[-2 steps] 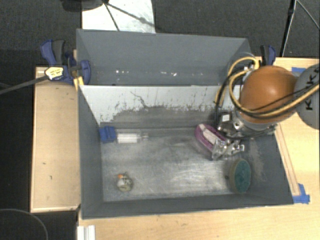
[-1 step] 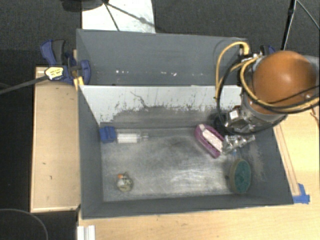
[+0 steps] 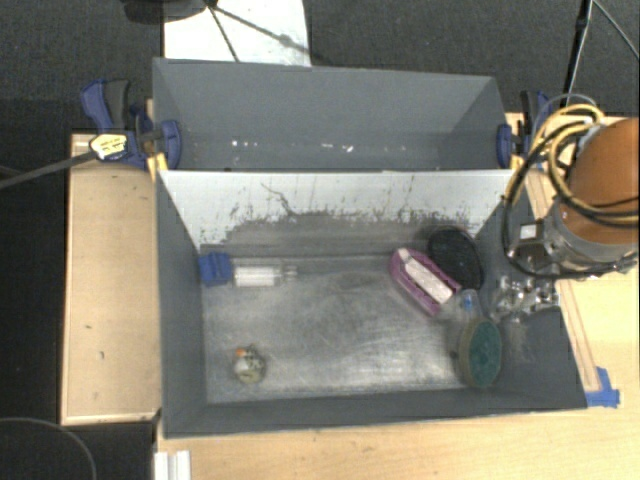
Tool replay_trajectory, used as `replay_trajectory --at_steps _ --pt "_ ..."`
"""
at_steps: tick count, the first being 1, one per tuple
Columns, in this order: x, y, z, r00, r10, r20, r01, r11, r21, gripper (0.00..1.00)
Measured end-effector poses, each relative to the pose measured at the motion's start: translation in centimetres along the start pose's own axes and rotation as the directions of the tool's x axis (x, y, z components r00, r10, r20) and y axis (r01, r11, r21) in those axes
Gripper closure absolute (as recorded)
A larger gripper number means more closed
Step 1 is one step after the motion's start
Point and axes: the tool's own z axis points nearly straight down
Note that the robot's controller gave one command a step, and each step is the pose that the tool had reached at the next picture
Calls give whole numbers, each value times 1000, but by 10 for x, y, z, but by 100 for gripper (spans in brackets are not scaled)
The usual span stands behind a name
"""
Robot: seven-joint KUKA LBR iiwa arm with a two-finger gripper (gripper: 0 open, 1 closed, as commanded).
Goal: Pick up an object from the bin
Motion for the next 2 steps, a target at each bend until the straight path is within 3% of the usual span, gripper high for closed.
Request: replay_trajectory --at_steps 1,2 --pt "-3 0 0 1000 -1 2 1 1000 -2 0" --pt "-2 25 87 972 -233 27 233 973 4 0"
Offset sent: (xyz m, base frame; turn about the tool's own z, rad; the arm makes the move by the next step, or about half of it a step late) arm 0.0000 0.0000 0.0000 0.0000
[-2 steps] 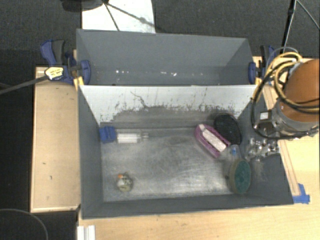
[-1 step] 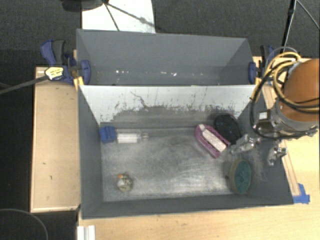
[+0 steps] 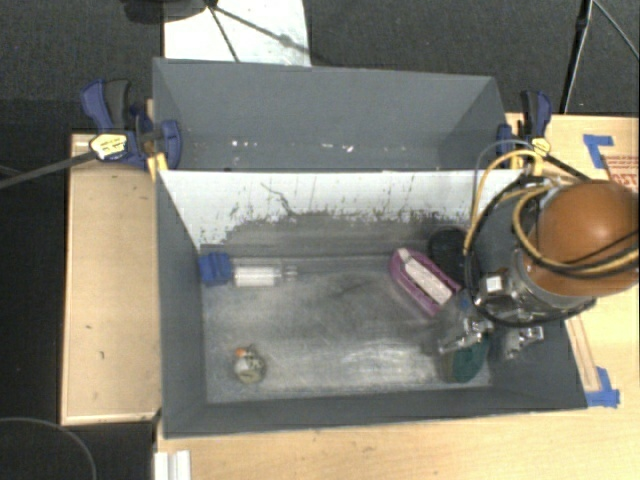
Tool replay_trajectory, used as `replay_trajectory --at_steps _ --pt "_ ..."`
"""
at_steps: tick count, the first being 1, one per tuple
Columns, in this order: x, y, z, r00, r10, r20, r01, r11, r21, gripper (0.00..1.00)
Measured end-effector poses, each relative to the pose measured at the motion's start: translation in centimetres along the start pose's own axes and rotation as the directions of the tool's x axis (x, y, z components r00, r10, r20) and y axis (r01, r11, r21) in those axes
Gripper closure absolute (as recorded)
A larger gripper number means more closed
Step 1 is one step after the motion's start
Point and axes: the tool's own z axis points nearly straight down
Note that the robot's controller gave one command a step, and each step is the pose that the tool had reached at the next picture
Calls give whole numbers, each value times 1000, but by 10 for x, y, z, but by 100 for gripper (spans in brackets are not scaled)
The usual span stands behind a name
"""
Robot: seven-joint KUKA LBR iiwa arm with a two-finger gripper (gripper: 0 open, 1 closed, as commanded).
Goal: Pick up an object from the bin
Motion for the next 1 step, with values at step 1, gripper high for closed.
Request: replay_trajectory --at_steps 1 --pt "8 0 1 1000 5 -13 -5 1000 -1 100"
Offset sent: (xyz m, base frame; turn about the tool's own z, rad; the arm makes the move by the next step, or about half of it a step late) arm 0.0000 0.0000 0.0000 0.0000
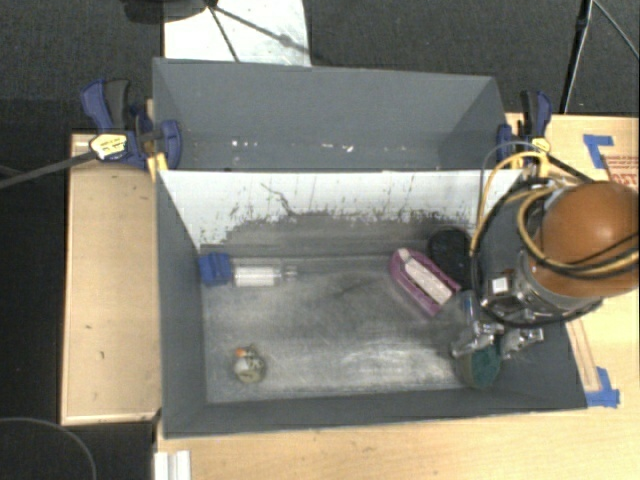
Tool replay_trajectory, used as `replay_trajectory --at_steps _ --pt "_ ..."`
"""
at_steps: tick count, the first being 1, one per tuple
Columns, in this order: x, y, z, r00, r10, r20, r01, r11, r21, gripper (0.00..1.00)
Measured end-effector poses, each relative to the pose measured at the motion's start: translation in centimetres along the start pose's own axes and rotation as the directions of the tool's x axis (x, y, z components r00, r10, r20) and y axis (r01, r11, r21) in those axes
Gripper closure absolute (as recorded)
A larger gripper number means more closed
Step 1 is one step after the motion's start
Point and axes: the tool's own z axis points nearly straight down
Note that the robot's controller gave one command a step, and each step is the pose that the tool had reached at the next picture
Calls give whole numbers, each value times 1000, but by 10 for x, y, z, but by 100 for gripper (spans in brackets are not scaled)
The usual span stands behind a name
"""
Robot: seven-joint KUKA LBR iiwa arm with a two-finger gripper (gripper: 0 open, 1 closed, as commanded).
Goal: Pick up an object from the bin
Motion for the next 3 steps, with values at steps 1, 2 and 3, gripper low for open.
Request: replay_trajectory --at_steps 1,2,3 --pt "11 6 -108 999 -41 -14 41 999 4 100" --pt "-13 -30 -45 992 123 -15 -123 992 -11 100" --pt "-11 -45 -181 993 119 -12 -119 993 8 100"
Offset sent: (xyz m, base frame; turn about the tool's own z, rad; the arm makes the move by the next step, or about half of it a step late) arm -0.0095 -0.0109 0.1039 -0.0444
